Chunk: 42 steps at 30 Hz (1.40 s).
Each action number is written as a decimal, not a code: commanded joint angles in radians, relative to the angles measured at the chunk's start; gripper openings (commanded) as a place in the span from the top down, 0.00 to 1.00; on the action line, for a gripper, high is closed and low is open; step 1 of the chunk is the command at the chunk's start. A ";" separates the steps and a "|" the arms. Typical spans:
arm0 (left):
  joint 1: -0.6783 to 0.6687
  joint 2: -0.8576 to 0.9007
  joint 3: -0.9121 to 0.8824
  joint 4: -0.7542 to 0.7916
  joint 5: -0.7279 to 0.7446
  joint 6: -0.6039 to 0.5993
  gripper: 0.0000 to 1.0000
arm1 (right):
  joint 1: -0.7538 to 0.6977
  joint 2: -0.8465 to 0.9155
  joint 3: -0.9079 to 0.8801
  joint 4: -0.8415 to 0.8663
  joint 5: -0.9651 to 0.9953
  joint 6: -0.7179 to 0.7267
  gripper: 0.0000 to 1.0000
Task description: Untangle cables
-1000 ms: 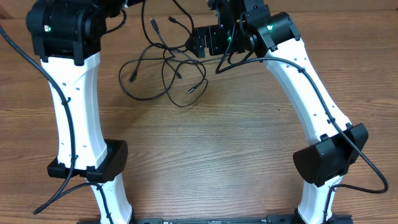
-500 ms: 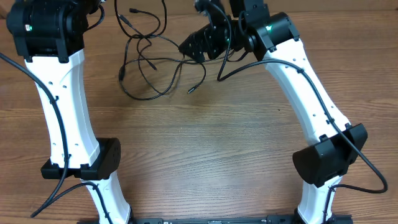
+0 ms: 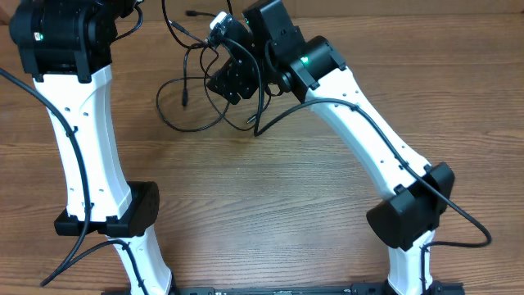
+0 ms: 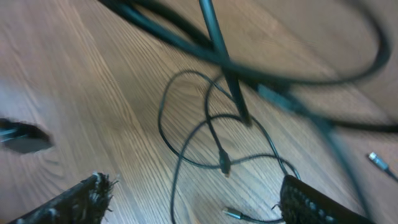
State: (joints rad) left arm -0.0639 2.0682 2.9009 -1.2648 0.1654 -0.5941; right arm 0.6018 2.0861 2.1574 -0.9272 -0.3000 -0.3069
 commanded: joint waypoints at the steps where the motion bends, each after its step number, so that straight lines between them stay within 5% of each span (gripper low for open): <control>1: 0.006 -0.063 0.009 0.009 0.010 -0.013 0.96 | -0.006 0.013 0.005 0.016 0.023 -0.007 0.07; 20: 0.116 -0.078 0.009 -0.040 0.106 -0.012 0.96 | -0.006 -0.030 0.082 -0.004 0.075 -0.009 0.11; 27: 0.118 -0.123 0.009 -0.039 0.115 -0.012 0.96 | -0.005 0.060 0.082 -0.002 0.071 0.023 0.44; 28: 0.122 -0.127 0.009 -0.040 0.115 -0.012 0.96 | -0.005 0.067 0.082 -0.003 0.071 0.023 0.88; 29: 0.129 -0.128 0.009 -0.040 0.116 -0.012 0.96 | -0.005 0.068 0.082 -0.008 0.071 0.027 0.96; 35: 0.307 -0.149 0.009 -0.123 0.181 0.020 0.96 | -0.098 0.014 0.082 -0.060 0.128 0.079 0.96; 42: 0.655 -0.183 0.009 -0.206 0.408 0.067 0.96 | -0.386 -0.042 0.082 -0.159 0.127 0.098 0.96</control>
State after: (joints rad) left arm 0.4805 1.9442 2.9005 -1.4654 0.4358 -0.5682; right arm 0.3298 2.1220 2.2269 -1.0595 -0.2039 -0.2317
